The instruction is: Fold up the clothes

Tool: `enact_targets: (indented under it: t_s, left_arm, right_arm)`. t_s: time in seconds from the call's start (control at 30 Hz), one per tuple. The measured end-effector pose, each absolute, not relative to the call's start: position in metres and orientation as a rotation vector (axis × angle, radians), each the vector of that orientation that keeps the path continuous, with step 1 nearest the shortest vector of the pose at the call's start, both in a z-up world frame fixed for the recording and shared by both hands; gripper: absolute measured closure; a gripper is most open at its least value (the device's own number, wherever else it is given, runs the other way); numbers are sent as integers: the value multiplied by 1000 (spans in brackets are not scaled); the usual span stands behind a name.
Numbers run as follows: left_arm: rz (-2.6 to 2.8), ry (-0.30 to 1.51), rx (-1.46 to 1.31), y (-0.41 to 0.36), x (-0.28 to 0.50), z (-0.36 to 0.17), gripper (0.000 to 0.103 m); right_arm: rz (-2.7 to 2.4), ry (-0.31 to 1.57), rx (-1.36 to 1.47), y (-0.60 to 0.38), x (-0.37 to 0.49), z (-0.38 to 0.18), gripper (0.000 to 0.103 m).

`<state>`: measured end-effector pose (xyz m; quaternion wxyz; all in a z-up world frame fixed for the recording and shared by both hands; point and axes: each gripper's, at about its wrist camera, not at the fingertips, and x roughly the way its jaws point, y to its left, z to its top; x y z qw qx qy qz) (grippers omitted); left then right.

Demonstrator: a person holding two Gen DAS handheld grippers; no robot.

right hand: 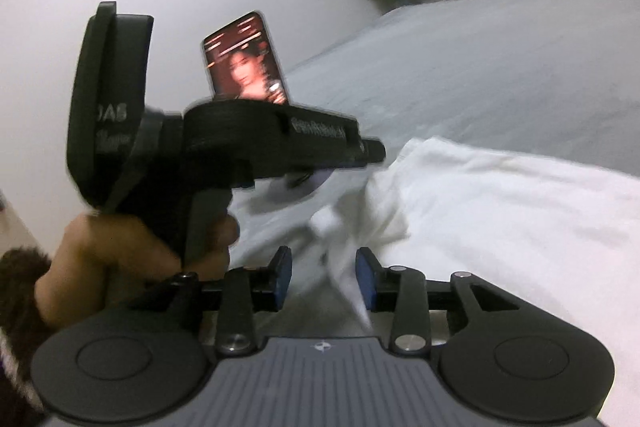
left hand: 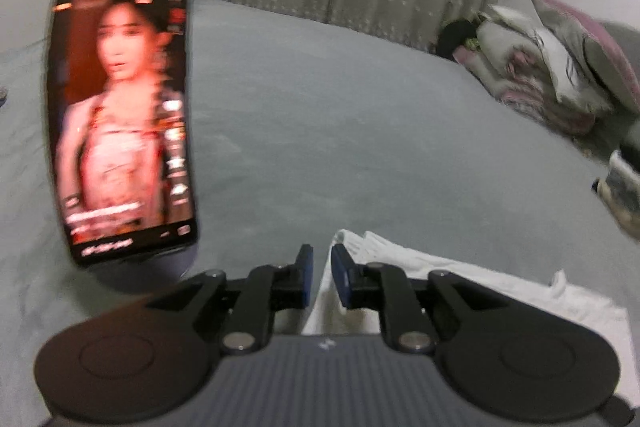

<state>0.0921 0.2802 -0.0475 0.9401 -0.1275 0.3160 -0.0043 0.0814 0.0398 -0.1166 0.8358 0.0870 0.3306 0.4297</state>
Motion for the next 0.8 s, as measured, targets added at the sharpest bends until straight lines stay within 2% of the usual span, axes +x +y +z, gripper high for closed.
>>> enact_targets:
  t_s: [0.1, 0.17, 0.3, 0.43, 0.63, 0.77, 0.8]
  left_arm:
    - [-31, 605, -285, 280, 78, -40, 90]
    - [-83, 577, -287, 273, 71, -36, 86]
    - [-214, 601, -263, 249, 73, -36, 84]
    - [-268, 655, -233, 226, 74, -54, 83]
    - [-122, 637, -229, 233, 59, -73, 83]
    - [-7, 569, -258, 256, 38, -70, 84]
    - [36, 552, -258, 258, 34, -67, 76]
  right_arm:
    - [901, 702, 193, 30, 71, -115, 66]
    - [883, 698, 210, 22, 67, -113, 66]
    - [835, 694, 225, 6, 62, -108, 65]
    - [806, 692, 225, -11, 54, -106, 65]
    - [745, 687, 204, -31, 42, -106, 65]
    - [697, 678, 243, -50, 35, -105, 57]
    - [685, 675, 255, -55, 33, -105, 54]
